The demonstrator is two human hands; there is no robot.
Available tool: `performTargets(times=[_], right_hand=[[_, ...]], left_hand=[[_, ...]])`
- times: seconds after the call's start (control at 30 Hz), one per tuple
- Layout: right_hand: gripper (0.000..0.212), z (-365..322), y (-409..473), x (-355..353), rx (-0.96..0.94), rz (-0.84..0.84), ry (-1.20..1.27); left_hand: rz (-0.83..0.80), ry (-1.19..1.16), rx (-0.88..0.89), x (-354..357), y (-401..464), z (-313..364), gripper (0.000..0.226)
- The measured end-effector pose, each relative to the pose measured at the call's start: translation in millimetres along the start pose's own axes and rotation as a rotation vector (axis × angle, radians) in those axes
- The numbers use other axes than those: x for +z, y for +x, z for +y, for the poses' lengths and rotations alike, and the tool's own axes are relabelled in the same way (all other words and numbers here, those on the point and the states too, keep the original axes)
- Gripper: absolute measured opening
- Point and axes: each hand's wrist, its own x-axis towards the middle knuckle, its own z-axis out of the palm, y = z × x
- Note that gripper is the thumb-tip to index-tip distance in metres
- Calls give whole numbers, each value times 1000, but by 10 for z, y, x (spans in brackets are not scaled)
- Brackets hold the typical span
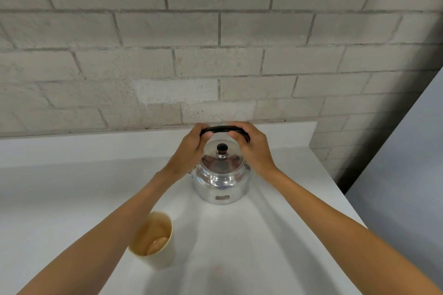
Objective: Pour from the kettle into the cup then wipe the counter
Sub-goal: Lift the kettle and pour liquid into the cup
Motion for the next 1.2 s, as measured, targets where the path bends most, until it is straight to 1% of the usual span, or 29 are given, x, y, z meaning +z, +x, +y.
performTargets(times=[0.07,0.2,0.27,0.43,0.63,0.7,0.8,0.9,1.0,1.2], right_hand=[[15,-102,-52,-65,9,8,6],[28,-378,-179,-212,-11,24,14],[30,-520,-258,-292,-21,32,26],[36,-881,-501,-471,-61,43,55],[23,-1198,-834,-564,-92,2,24],[20,-1263,-937,-576,-92,-13,5],[15,-1334,-1068,-567,-93,-40,-22],[14,-1386,-1167,-543,-92,-70,-49],[15,-1414,-1222,-529,-85,-85,-74],[14,-1438,-1243,-479,-77,-104,-109]], left_hand=[[-1,-7,-2,-15,-42,123,18],[-8,-38,-36,-79,-159,423,19],[-14,-51,-42,-120,-242,583,21],[-10,-44,-14,-235,-514,970,20],[4,-122,10,-322,-931,1265,20],[-4,-161,-10,-341,-1075,1298,20],[-6,-179,-23,-365,-1262,1308,26],[-8,-202,-22,-389,-1410,1286,30],[30,-203,-83,-465,-1583,1158,48],[96,-102,-193,-621,-1972,659,92]])
